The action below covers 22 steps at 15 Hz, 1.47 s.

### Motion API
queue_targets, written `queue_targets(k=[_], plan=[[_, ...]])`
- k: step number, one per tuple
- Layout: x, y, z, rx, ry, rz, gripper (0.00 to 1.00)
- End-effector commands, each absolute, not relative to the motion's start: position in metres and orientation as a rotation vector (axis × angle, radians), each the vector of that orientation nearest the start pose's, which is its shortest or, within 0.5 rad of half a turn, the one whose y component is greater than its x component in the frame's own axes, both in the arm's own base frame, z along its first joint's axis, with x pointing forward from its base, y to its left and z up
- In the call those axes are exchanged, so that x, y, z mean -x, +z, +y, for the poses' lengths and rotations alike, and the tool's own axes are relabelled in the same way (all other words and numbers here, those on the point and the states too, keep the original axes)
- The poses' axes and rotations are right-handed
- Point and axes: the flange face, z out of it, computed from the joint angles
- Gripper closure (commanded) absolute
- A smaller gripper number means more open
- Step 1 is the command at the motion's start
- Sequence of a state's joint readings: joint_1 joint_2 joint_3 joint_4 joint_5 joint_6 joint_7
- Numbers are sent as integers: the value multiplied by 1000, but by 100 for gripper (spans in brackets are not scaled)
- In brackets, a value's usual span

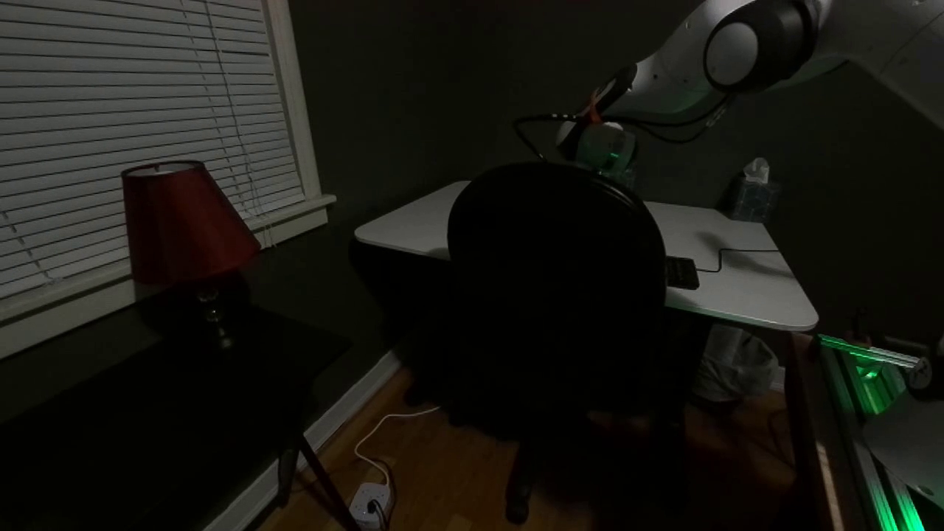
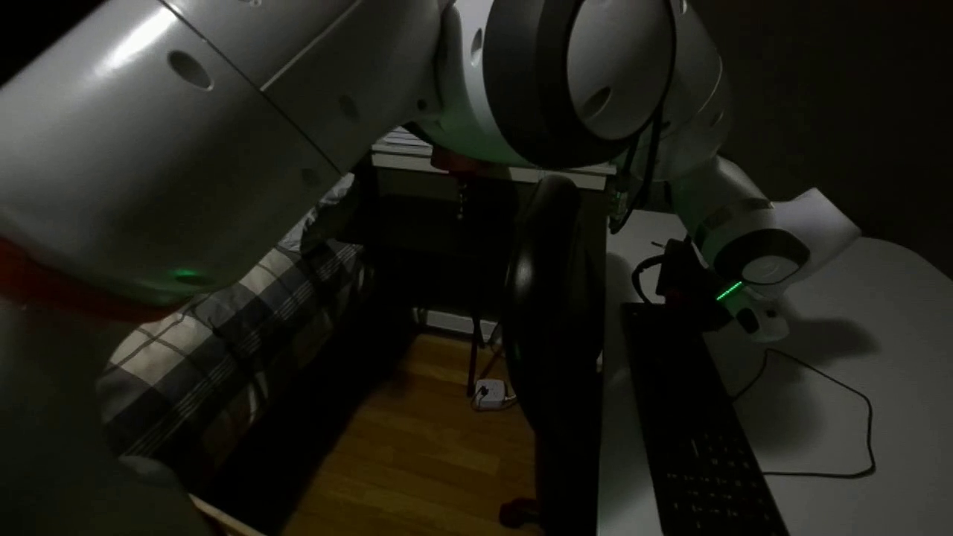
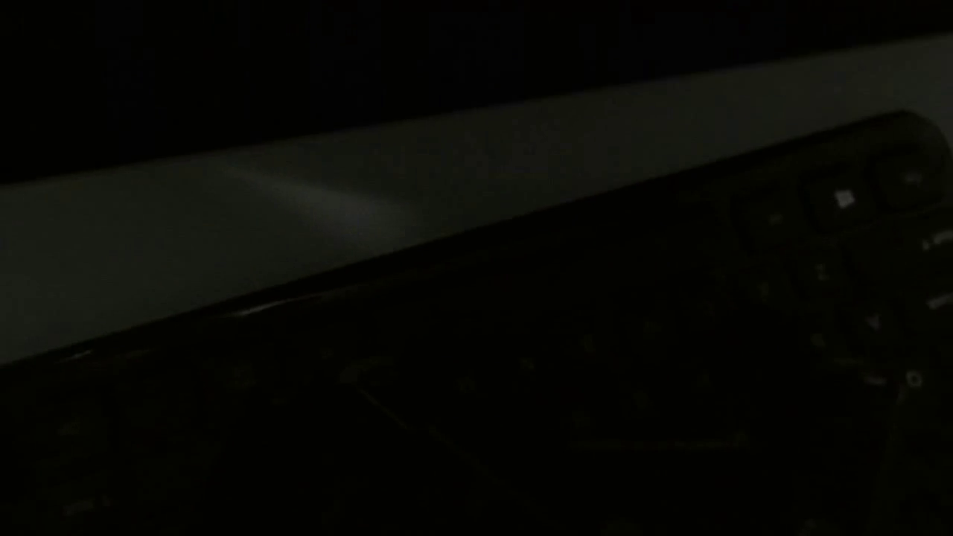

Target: Move the keyboard backwards.

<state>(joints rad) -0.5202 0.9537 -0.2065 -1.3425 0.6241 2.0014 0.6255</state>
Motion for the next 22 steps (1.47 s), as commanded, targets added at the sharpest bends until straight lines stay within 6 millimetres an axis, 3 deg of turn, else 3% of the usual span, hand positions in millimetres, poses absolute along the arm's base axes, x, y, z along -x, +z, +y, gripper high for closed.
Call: queue_targets(k=[1,13,22], plan=[[-582,131,-447,1727,224,2148,0],[-583,139,-502,1639,76,2300,0],[-574,161,-564,1577,-45,2412,0]])
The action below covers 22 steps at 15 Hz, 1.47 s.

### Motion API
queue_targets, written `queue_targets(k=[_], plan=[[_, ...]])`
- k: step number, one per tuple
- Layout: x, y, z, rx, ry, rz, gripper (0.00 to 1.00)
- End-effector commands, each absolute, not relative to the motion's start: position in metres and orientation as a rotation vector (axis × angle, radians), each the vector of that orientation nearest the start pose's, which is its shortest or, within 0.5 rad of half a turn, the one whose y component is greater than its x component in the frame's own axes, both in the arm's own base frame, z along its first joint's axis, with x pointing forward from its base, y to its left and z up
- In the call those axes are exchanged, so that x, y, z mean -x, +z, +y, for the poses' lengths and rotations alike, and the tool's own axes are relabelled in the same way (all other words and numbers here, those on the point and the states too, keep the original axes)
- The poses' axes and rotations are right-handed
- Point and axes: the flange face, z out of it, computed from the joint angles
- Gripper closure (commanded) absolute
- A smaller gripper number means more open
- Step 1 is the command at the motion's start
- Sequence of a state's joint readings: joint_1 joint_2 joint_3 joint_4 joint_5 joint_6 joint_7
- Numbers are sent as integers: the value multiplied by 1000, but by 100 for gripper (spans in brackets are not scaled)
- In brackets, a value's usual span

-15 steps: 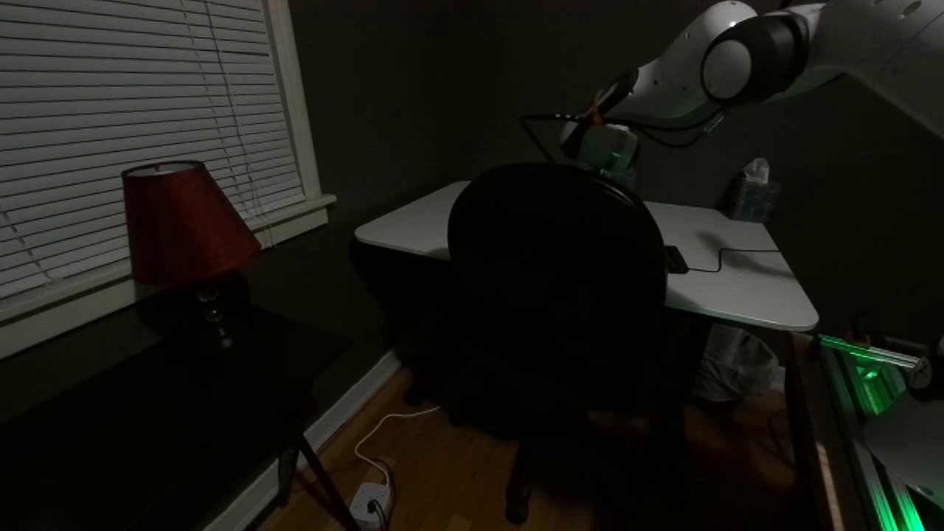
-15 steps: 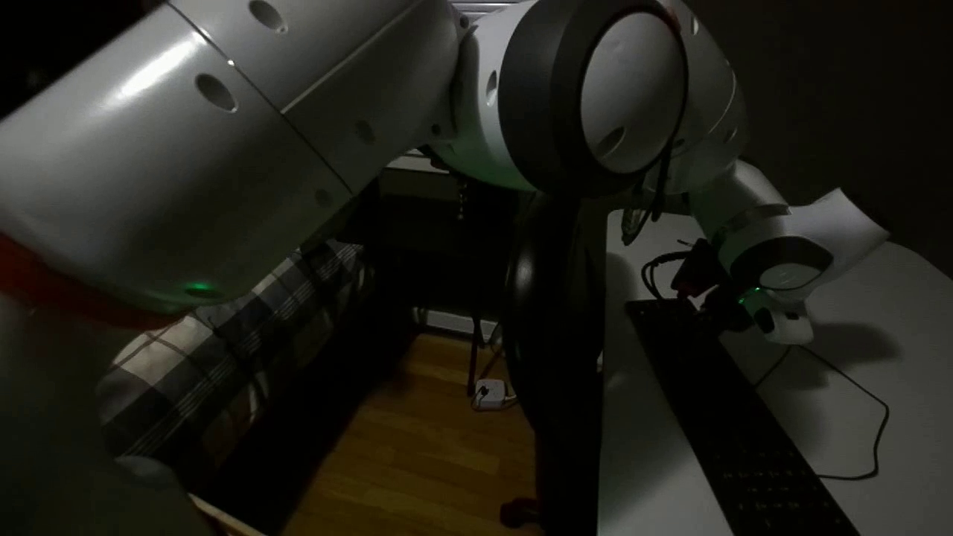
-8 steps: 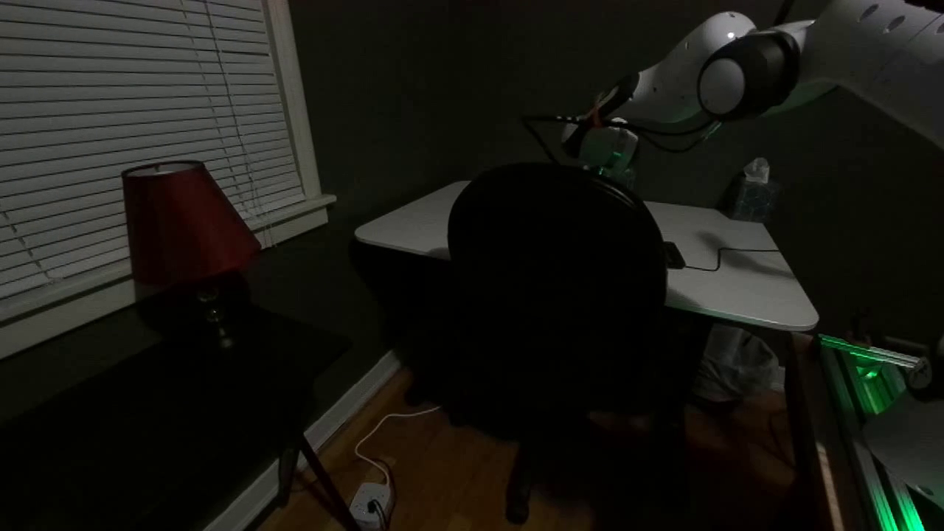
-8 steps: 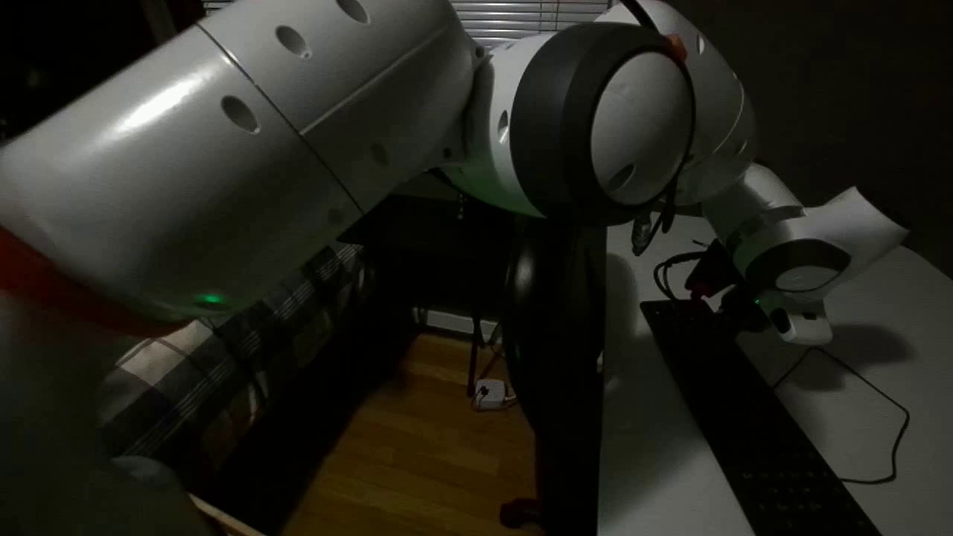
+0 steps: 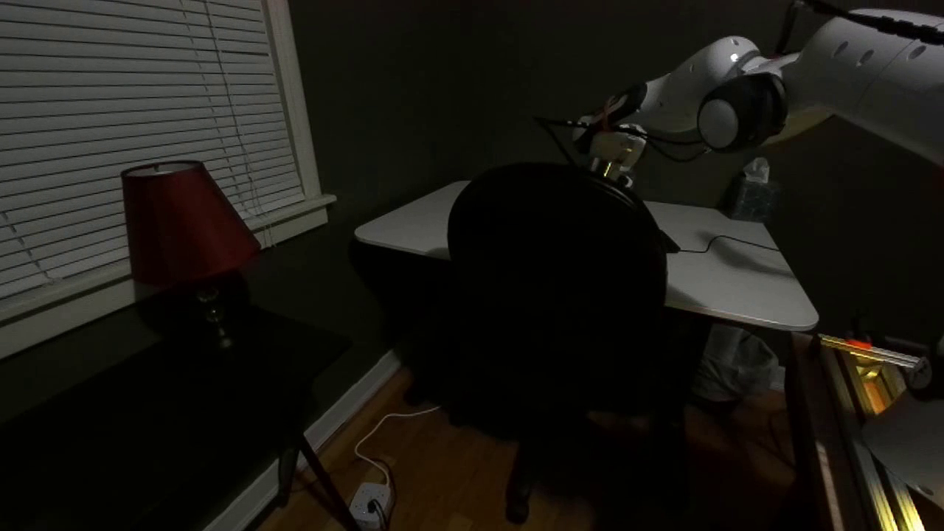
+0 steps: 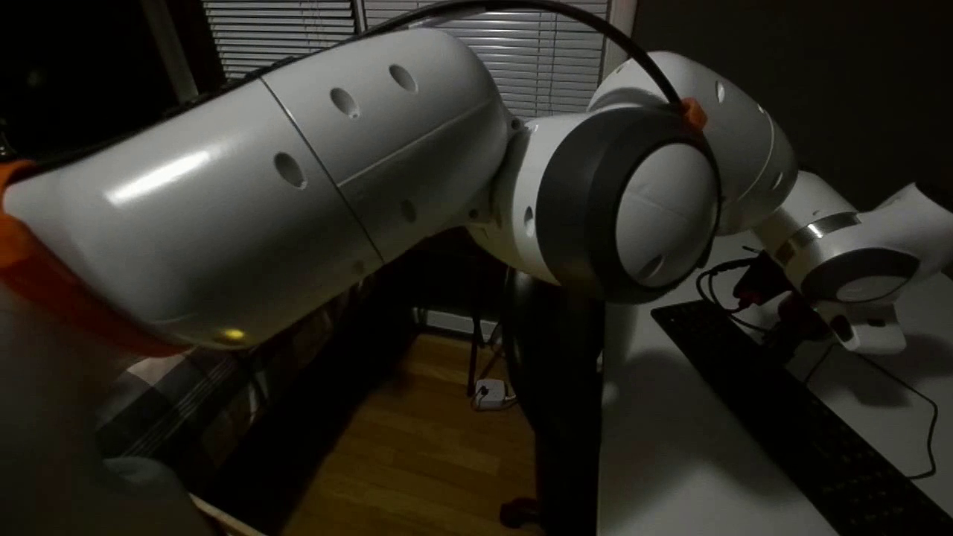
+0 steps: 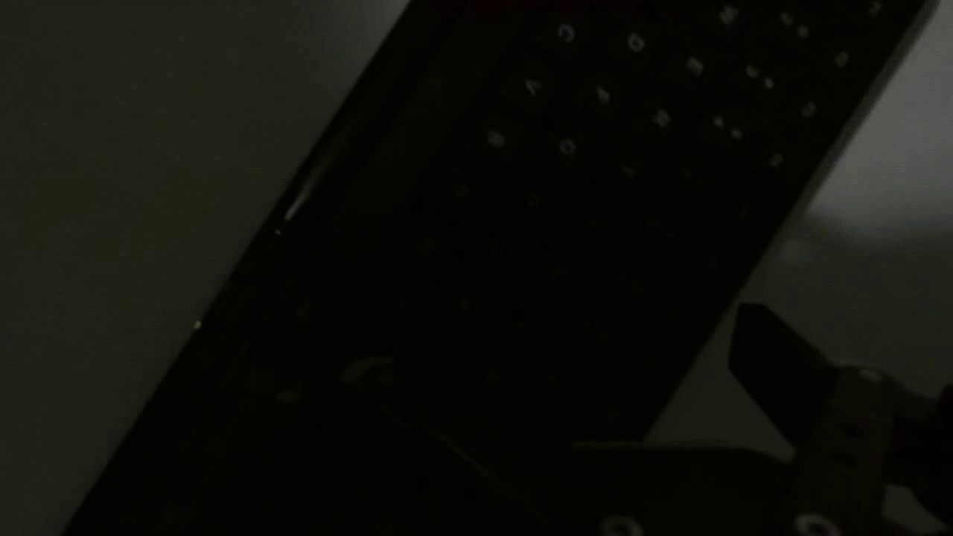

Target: Move the keyboard backwards.

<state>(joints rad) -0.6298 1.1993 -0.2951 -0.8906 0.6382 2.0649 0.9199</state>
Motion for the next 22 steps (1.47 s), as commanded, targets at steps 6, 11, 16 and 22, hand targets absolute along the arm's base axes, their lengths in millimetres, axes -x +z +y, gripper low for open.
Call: queue_targets(k=[6,11,16,22], plan=[[-570,195,-565,1744,-41,2431,0],[-565,230,-556,2023,-184,2482,0],[-571,221,-531,2342,-453,2421,0],[-563,197,-489,2714,-859,2139,0]])
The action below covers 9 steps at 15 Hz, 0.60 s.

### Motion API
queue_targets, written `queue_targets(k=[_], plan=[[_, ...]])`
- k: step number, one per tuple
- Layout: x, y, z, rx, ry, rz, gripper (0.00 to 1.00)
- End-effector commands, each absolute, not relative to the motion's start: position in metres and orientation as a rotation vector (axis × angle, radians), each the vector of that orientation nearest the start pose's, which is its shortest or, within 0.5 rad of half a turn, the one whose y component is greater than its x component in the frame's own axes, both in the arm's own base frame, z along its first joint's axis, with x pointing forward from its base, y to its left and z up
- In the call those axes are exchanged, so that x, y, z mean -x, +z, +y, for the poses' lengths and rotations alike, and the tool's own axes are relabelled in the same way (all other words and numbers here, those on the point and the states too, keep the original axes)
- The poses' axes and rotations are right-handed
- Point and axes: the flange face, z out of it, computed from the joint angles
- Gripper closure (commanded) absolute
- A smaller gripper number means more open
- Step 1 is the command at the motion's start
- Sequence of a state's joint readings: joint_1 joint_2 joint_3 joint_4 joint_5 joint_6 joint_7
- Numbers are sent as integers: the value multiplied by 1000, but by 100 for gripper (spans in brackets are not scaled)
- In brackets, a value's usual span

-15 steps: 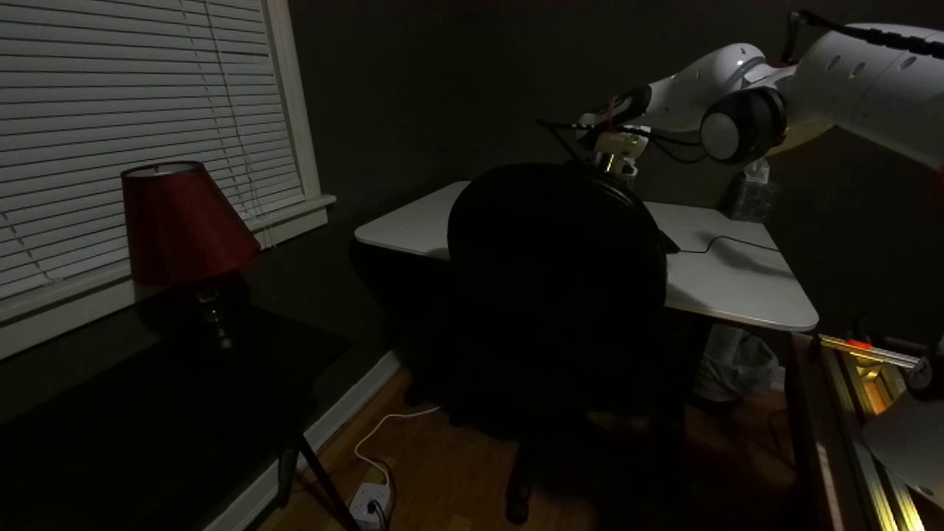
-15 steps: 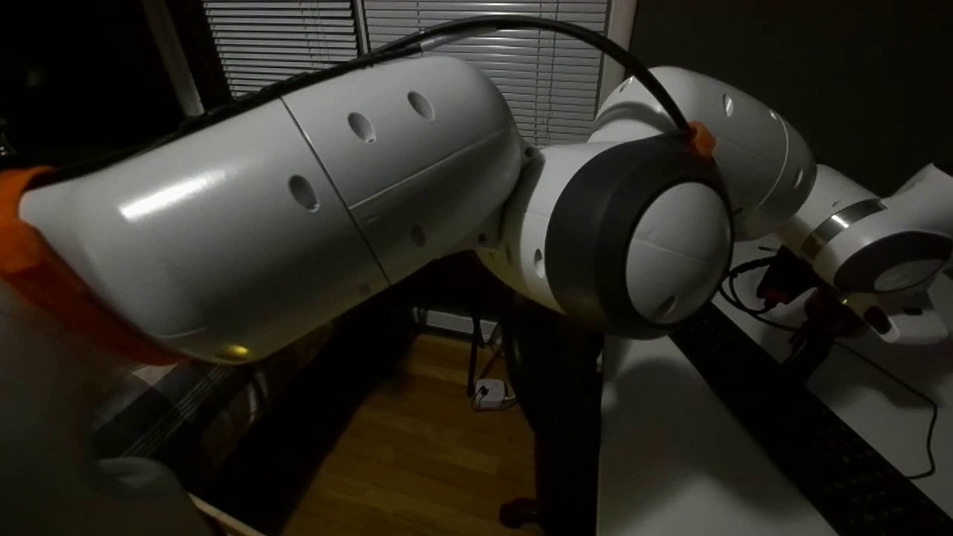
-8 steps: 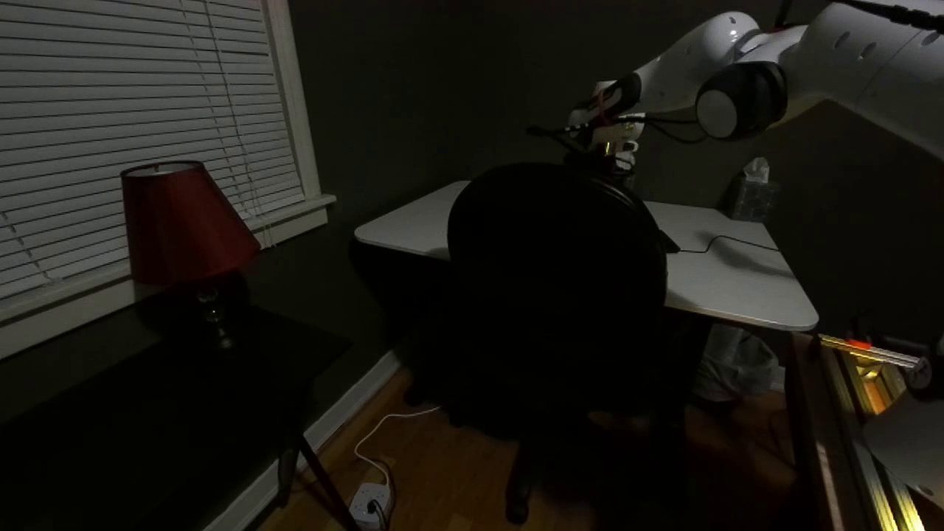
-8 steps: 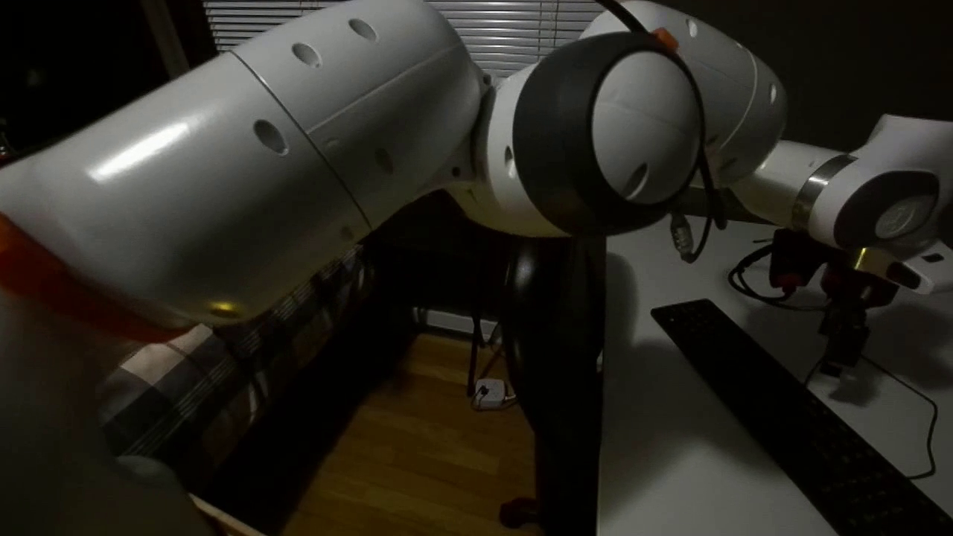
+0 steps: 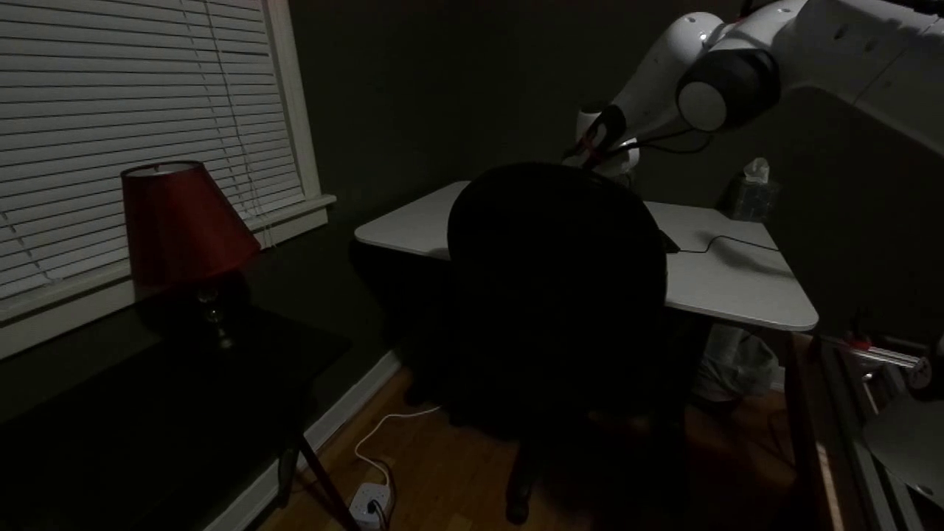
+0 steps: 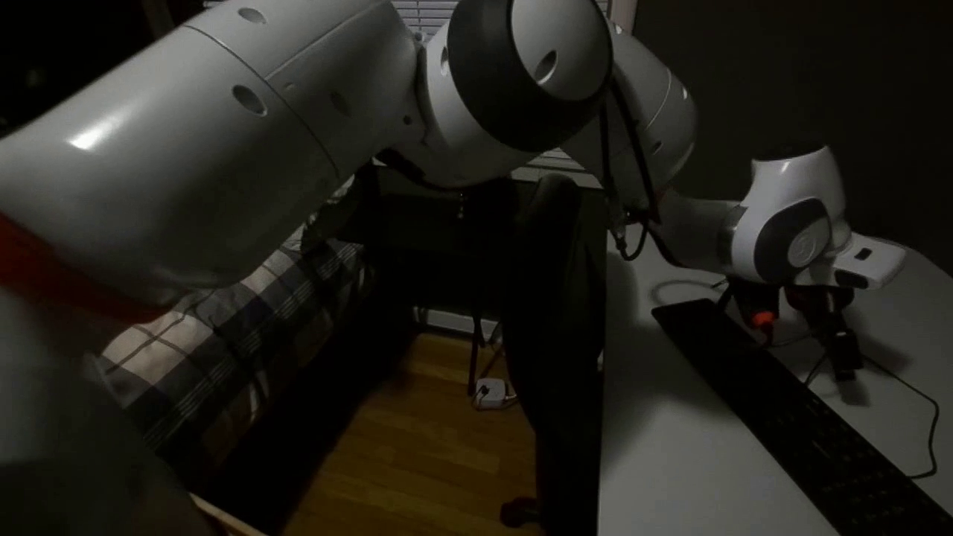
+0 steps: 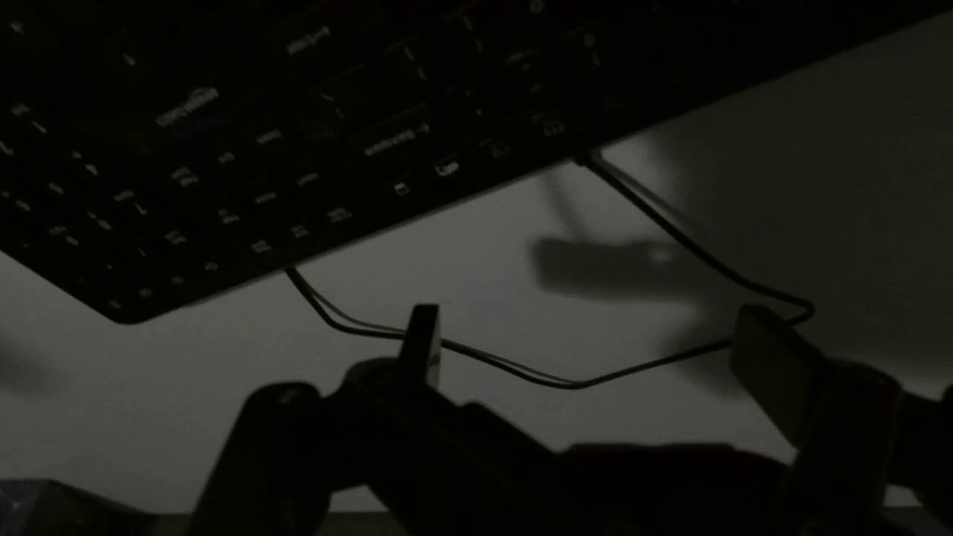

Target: Move the keyboard backwards.

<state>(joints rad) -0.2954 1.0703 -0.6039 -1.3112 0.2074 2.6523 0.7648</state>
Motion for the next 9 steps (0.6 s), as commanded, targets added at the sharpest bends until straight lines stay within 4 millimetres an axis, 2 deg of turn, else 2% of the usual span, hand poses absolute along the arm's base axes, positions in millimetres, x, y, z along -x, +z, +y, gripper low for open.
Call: queue_targets(k=[1,3,4,6,9], plan=[[-559,194,-481,2760,-939,2079,0],[-550,194,-464,2836,-1116,1945,0],[-569,189,-484,2754,-1056,2031,0],[-568,185,-479,2765,-1073,2013,0],[-569,190,-483,2756,-1091,2015,0]])
